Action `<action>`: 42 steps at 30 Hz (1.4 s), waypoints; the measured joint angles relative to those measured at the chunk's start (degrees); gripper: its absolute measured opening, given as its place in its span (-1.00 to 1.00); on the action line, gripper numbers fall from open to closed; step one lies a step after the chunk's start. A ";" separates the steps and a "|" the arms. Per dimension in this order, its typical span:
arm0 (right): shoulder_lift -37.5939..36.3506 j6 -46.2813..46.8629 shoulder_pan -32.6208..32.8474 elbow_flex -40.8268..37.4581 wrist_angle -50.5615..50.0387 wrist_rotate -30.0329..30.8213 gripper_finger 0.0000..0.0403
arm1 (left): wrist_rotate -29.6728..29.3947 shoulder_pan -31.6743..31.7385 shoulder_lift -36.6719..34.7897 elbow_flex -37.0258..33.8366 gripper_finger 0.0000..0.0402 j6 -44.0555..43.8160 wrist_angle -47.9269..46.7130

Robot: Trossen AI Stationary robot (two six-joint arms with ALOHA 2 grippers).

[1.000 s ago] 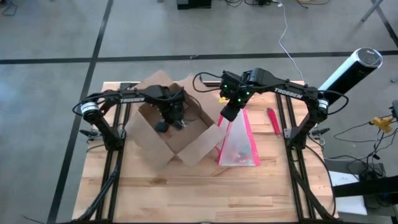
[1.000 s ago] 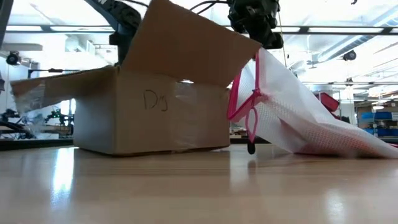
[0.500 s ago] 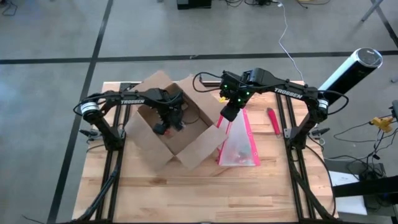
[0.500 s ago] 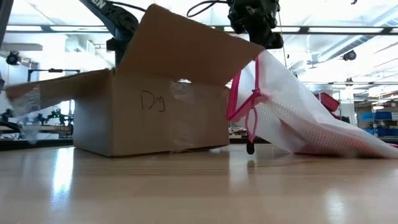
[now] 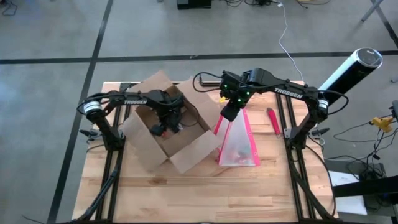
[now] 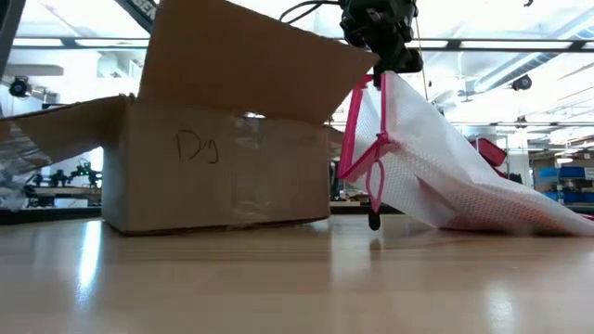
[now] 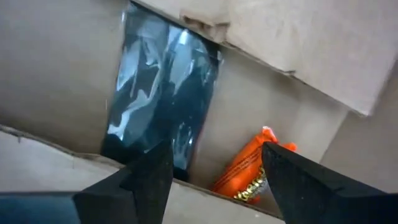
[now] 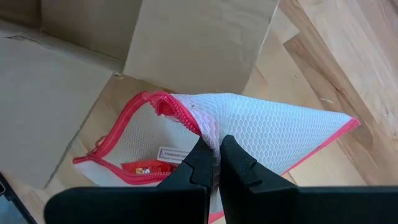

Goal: Unpack boxes
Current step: Put the black ball pen bag into the zip bag

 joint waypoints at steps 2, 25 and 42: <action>0.00 0.00 0.00 0.00 0.00 0.00 -1.00 | -0.86 -0.07 0.51 0.00 0.13 -0.27 1.22; 0.00 0.61 0.00 0.00 0.00 0.00 -1.00 | -1.12 -0.54 6.51 2.05 0.43 -1.61 6.44; 0.00 0.46 -0.02 0.00 -0.02 -0.02 -1.00 | -1.27 -0.66 7.29 4.51 -0.68 -6.81 6.81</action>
